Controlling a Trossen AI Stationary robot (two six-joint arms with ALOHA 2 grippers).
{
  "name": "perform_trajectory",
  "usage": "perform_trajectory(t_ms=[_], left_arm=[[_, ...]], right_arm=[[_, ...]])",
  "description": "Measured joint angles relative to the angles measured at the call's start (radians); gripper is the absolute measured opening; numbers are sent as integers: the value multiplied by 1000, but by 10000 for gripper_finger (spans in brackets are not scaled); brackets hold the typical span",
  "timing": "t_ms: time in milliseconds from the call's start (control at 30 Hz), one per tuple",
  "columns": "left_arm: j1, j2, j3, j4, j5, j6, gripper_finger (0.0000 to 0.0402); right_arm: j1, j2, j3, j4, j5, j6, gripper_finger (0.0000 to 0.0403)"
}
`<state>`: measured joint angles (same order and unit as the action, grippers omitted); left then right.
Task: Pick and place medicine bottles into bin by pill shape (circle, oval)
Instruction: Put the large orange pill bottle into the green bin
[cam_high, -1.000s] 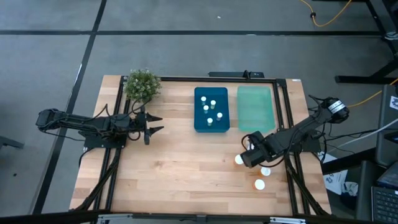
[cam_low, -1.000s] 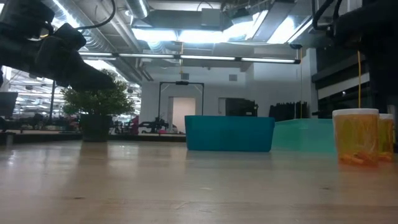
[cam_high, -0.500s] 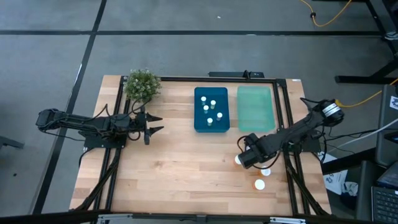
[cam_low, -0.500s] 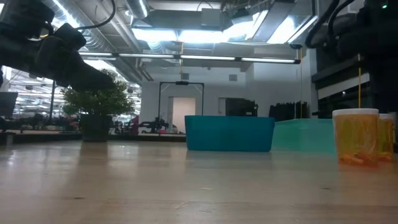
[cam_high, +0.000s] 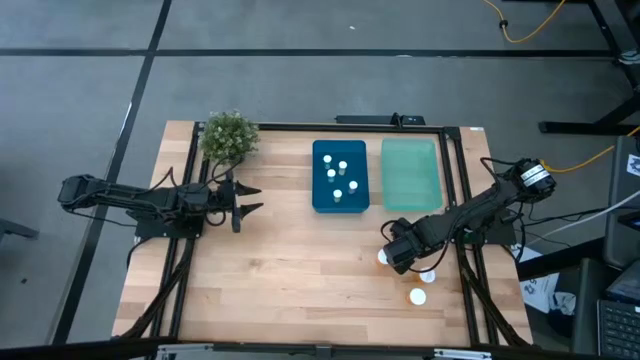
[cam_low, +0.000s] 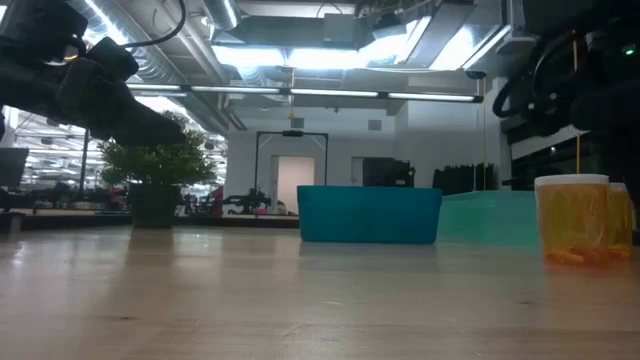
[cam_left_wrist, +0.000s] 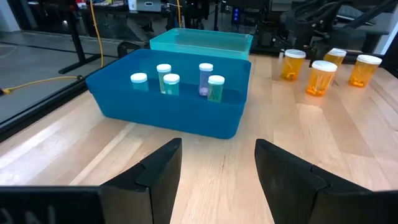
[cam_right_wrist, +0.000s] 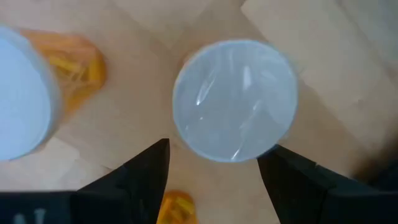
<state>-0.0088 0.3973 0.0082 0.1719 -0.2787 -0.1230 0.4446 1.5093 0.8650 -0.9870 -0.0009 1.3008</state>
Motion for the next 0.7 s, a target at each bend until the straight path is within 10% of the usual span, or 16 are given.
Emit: perform_trajectory(t_ms=[700], left_arm=[[0, 0, 0, 0, 0, 0, 195]], right_arm=[[-65, -4, 33, -23, 150, -76, 242]])
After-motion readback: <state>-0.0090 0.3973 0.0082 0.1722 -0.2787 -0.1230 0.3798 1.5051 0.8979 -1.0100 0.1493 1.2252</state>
